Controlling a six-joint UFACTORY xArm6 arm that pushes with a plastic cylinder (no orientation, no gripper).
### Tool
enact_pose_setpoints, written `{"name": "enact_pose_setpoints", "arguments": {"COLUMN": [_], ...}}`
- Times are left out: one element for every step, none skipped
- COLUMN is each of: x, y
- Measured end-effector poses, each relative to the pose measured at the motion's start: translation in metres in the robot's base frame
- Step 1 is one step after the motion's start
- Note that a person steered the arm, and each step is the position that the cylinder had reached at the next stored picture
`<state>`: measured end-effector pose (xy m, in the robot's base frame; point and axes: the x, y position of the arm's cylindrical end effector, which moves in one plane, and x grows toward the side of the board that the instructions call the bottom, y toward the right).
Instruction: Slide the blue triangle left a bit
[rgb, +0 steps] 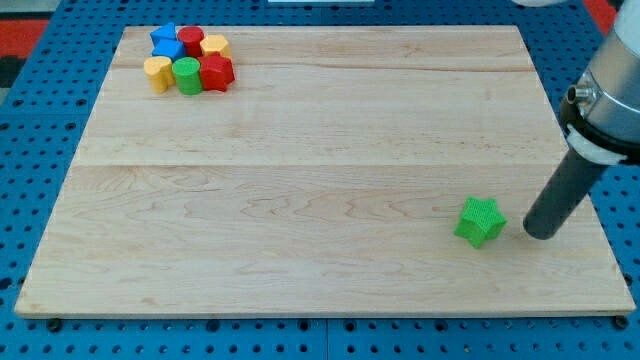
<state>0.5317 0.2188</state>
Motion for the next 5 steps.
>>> {"name": "enact_pose_setpoints", "arguments": {"x": [-0.010, -0.014, -0.014, -0.006, -0.022], "y": [-0.021, -0.050, -0.055, -0.039, -0.021]}}
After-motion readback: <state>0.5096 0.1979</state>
